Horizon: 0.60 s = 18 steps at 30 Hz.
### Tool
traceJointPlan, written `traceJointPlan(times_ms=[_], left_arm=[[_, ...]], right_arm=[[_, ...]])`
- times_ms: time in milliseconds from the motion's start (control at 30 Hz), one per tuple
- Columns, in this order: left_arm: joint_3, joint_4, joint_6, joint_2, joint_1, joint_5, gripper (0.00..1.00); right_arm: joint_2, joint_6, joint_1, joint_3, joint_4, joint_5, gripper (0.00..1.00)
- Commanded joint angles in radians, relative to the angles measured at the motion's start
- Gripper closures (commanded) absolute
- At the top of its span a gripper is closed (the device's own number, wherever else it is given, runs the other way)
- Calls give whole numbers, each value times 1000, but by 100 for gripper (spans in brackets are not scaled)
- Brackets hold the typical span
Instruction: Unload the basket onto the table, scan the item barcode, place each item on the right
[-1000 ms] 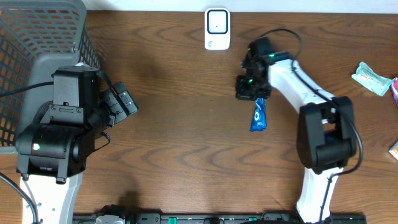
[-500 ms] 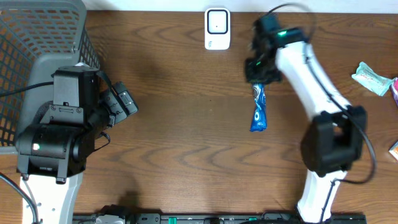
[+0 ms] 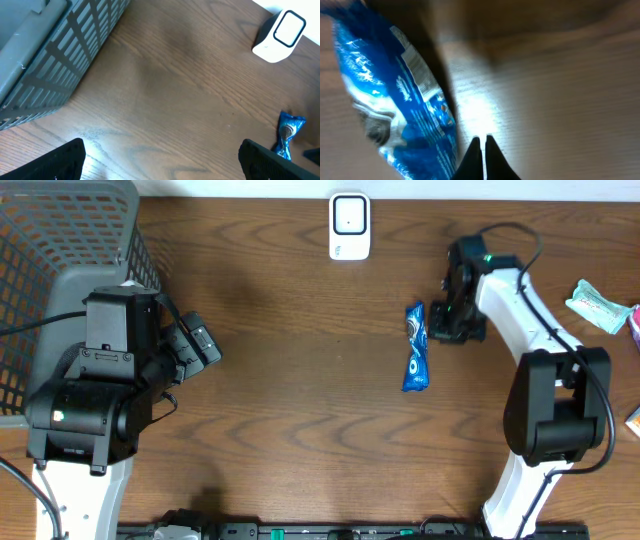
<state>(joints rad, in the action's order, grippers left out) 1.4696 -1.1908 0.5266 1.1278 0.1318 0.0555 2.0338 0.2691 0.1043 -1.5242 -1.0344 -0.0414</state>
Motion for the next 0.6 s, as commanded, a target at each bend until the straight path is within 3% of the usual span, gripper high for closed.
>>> traceJointPlan(times_ms=[0, 233, 567], left_arm=[[7, -2, -2, 2, -5, 13, 2], [7, -2, -2, 2, -5, 12, 2], [7, -2, -2, 2, -5, 13, 2]], right_arm=[[8, 7, 12, 62, 50, -113, 99], [8, 7, 37, 64, 123, -245, 99], [16, 35, 135, 96, 186, -244, 94]])
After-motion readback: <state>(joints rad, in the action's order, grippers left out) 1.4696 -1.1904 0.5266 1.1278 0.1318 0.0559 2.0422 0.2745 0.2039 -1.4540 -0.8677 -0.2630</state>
